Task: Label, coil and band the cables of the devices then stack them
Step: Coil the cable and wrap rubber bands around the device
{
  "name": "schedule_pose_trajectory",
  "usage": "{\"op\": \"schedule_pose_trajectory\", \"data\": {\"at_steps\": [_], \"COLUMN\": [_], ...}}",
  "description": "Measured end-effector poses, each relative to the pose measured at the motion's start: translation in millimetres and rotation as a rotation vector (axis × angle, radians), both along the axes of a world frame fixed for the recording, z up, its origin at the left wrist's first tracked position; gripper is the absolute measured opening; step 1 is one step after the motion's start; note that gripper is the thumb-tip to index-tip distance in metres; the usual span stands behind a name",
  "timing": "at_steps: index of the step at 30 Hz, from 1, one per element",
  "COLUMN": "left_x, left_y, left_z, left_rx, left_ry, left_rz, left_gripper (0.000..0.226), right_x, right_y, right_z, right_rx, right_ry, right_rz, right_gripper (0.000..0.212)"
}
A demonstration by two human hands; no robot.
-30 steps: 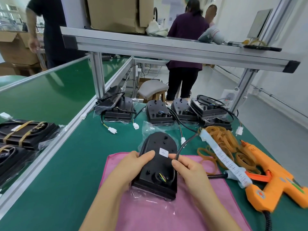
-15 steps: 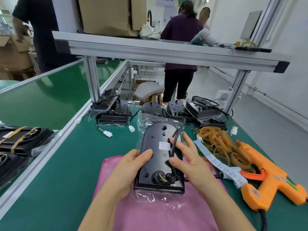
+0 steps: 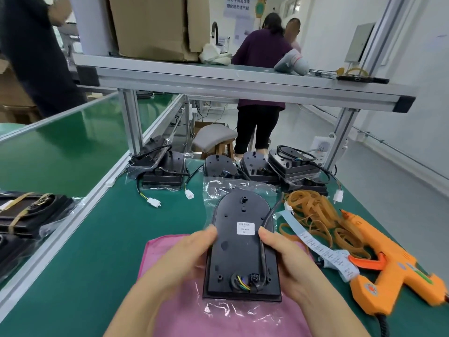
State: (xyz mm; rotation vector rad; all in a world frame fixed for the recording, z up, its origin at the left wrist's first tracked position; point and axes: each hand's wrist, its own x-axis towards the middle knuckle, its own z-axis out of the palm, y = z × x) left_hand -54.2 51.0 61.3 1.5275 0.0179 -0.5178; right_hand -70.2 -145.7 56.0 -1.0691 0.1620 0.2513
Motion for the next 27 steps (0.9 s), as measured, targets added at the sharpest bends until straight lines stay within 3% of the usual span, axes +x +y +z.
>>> {"op": "schedule_pose_trajectory", "data": {"at_steps": [2,4,6,8,11,14,18,22,27], "left_x": [15.8,39.0,64.0,82.2,98.0,110.0,121.1,129.8,135.6], "left_y": [2.2,-1.0,-19.5,-47.3,-75.8,-80.5,-77.2,-64.9,-53.9], "left_z": [14.1,28.9,44.4,57.6,62.1,64.1,70.5,81.1,95.5], "left_rx": [0.230,0.497,0.682,0.873,1.113,1.125,1.002,0.902,0.897], "left_ry": [-0.197,-0.695,-1.125,-1.308,-1.242,-1.137,-1.152,-1.100,-0.981], "left_rz": [0.140,0.315,0.187,-0.115,-0.511,-0.701,-0.676,-0.533,-0.536], "left_gripper": [0.039,0.018,0.028,0.048,0.070,0.047,0.017,0.013,0.016], "right_x": [-1.3,-2.9,-3.6,-3.1,-4.3,-9.0,-13.2,-14.5,-17.7], "right_y": [-2.0,-0.3,5.1,9.6,11.2,10.7,11.9,8.4,4.5], "right_z": [-1.2,-3.2,-5.5,-7.3,-7.6,-8.0,-11.8,-14.5,-14.6], "right_rx": [-0.035,-0.053,-0.060,-0.076,-0.088,-0.082,-0.089,-0.047,0.013], "right_ry": [0.008,0.018,0.047,0.065,0.064,0.054,0.103,0.151,0.174], "right_rz": [-0.001,0.012,0.032,0.042,0.056,0.095,0.113,0.063,0.017], "right_gripper": [0.022,0.023,0.031,0.035,0.036,0.028,0.033,0.045,0.036]}}
